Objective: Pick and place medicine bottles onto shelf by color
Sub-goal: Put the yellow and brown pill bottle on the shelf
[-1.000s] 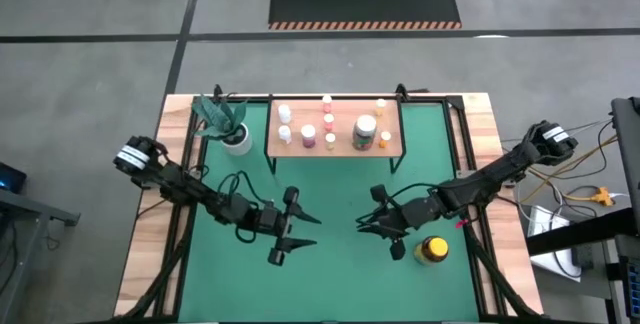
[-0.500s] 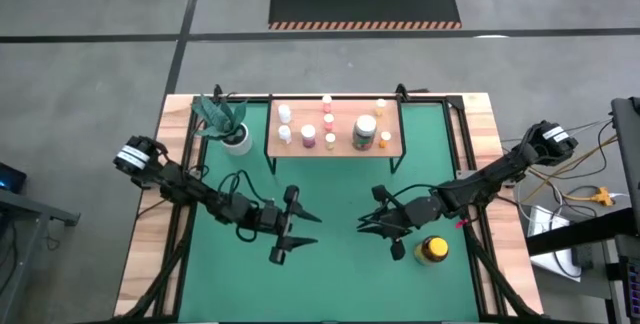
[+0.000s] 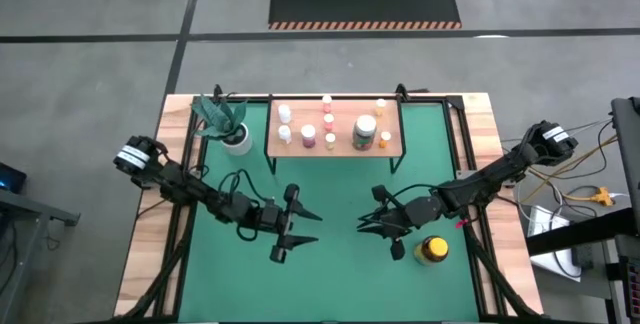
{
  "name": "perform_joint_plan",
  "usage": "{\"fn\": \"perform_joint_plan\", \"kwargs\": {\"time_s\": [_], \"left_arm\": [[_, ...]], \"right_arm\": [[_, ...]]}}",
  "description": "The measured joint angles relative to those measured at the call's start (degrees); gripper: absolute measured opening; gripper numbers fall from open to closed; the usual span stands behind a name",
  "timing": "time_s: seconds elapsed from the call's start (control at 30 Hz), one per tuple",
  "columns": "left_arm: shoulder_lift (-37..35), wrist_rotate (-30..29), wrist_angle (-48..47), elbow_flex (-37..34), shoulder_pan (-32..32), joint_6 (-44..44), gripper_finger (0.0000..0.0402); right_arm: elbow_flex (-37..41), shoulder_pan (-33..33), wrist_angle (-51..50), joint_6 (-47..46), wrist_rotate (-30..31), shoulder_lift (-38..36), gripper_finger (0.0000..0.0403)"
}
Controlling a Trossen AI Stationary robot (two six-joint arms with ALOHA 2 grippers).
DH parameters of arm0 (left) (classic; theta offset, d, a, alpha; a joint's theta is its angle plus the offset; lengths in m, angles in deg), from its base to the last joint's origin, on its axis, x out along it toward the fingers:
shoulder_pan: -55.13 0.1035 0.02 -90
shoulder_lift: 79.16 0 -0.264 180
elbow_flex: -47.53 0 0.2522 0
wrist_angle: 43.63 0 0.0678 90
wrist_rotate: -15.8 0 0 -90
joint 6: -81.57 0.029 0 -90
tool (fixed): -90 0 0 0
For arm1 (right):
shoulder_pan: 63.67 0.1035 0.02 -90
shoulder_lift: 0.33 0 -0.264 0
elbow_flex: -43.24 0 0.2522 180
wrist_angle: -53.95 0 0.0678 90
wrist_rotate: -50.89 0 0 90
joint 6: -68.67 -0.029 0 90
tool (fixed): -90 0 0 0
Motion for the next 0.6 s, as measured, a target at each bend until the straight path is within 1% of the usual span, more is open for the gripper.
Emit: {"fn": "perform_joint_plan", "kwargs": {"time_s": [0.6], "left_arm": [[0.0, 0.0, -0.1, 0.0, 0.3, 0.0, 0.0206]], "right_arm": [[0.0, 0.0, 1.1, -1.1, 0.0, 0.0, 0.0022]]}}
